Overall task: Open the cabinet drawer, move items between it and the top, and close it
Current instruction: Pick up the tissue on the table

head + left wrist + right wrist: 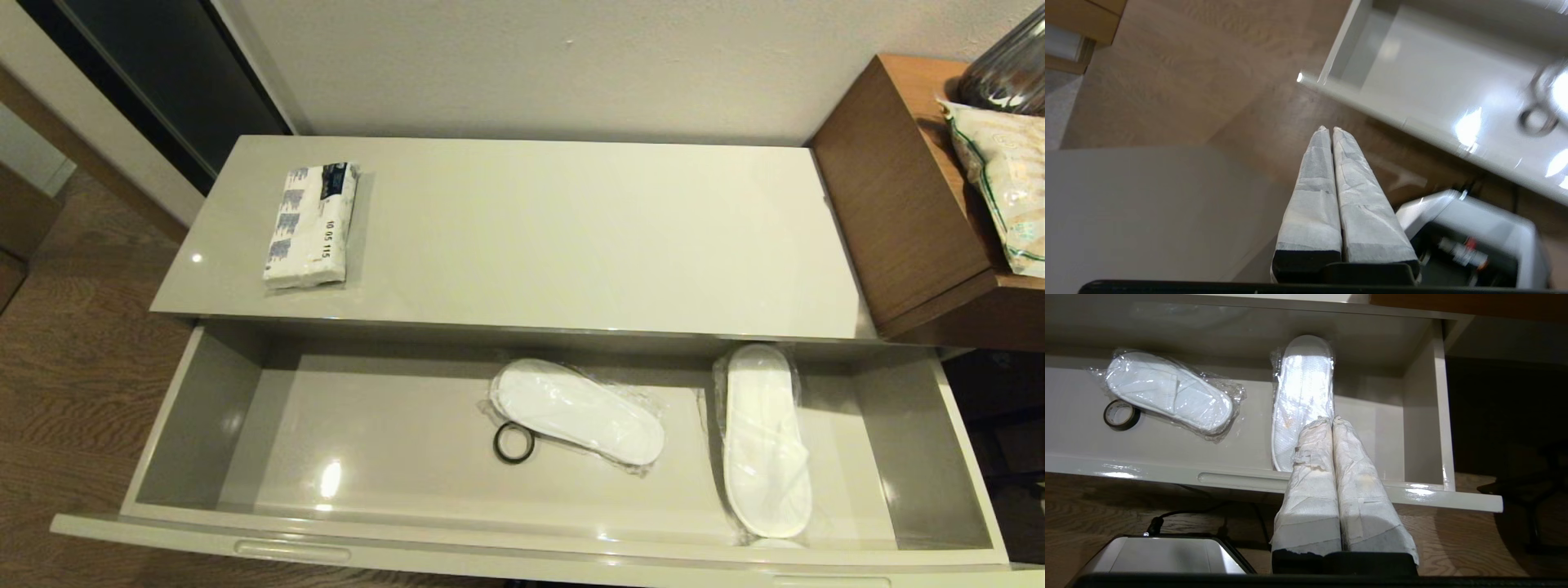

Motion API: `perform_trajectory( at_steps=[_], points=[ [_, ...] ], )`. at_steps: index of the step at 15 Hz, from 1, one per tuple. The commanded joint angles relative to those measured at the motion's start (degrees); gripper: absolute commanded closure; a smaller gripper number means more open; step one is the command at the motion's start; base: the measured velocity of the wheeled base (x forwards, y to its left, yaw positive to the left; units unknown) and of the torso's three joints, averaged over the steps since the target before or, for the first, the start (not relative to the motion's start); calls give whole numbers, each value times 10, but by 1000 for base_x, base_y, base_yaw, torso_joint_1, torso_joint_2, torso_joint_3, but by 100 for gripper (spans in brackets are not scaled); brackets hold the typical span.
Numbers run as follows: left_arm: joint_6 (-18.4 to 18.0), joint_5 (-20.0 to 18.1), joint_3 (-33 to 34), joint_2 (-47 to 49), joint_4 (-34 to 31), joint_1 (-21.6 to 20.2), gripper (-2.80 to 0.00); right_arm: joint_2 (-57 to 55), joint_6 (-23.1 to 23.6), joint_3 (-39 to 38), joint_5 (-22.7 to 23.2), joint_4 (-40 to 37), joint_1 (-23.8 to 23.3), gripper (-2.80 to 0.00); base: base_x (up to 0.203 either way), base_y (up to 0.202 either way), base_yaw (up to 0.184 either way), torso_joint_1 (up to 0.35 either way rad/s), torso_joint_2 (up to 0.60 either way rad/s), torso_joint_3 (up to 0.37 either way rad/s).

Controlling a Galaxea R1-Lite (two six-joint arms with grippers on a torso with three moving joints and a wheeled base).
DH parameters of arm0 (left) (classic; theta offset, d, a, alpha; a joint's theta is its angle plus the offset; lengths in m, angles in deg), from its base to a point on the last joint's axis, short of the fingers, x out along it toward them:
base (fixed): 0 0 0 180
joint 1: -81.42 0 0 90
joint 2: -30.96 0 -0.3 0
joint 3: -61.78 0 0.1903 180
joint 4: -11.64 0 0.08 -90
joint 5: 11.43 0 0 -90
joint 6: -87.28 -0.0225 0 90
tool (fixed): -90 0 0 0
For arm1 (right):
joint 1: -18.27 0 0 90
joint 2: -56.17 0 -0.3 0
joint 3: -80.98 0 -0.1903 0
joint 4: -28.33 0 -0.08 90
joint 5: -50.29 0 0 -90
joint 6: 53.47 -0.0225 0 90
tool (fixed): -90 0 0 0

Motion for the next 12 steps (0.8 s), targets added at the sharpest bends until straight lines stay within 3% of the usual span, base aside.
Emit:
perform_trajectory(
  at_steps=[1,8,12],
  points=[
    [4,-2,9,30,32,-16,0,1,0,0,0,0,0,0,0,0,0,0,0,0],
    [18,-4,20,247,212,-20,0,1,0,0,0,0,0,0,0,0,0,0,0,0],
    [25,-6,19,395,314,4,0,1,0,0,0,0,0,0,0,0,0,0,0,0]
  ],
)
